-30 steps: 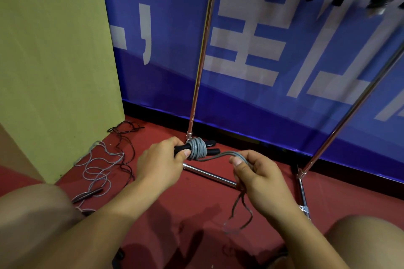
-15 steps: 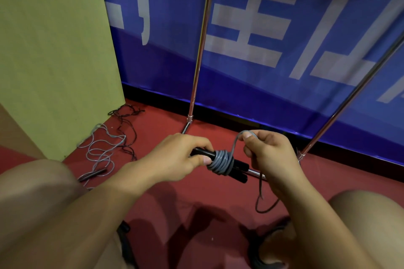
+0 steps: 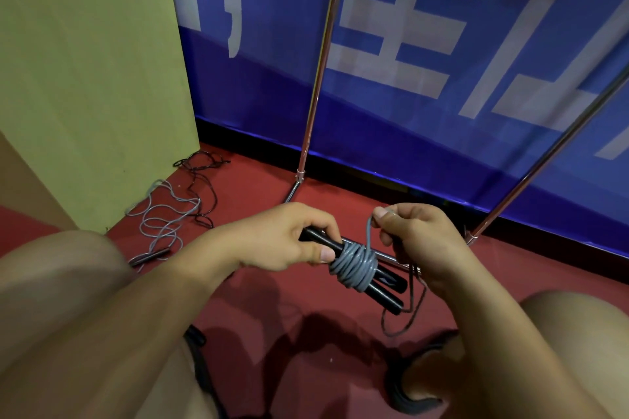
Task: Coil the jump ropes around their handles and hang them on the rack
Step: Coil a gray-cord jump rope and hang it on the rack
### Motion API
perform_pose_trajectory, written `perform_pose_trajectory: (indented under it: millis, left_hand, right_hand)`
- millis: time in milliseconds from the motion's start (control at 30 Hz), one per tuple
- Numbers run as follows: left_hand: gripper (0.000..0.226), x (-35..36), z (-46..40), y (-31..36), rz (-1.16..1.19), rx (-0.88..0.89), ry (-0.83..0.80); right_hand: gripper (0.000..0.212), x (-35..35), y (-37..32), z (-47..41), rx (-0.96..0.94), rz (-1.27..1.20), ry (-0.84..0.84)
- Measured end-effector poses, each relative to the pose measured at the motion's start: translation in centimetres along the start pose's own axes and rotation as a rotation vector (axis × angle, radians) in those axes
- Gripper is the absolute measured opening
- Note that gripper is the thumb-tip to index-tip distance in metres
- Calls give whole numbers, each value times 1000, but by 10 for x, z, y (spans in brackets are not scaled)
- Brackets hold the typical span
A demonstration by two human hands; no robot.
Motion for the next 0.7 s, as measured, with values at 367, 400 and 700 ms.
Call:
perform_pose_trajectory:
  millis: [367, 400, 700]
  left_hand:
    - [11, 6, 5, 14, 476, 35, -90]
    - [12, 7, 5, 15, 503, 33, -92]
    - [15, 10, -3, 20, 616, 21, 71]
  right_hand:
    - [8, 9, -1, -2, -92, -204, -97]
    - [8, 11, 0, -3, -98, -230, -117]
    - [31, 30, 12, 1, -137, -187, 13]
Point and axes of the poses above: each hand's wrist, its own z-axis away from the middle knuckle, its own x-axis out of the palm, y = z × x, the point moved 2 cm from there along -z, towards the middle knuckle, and after that the axes turned 12 degrees about y, right-handed, at the moved point
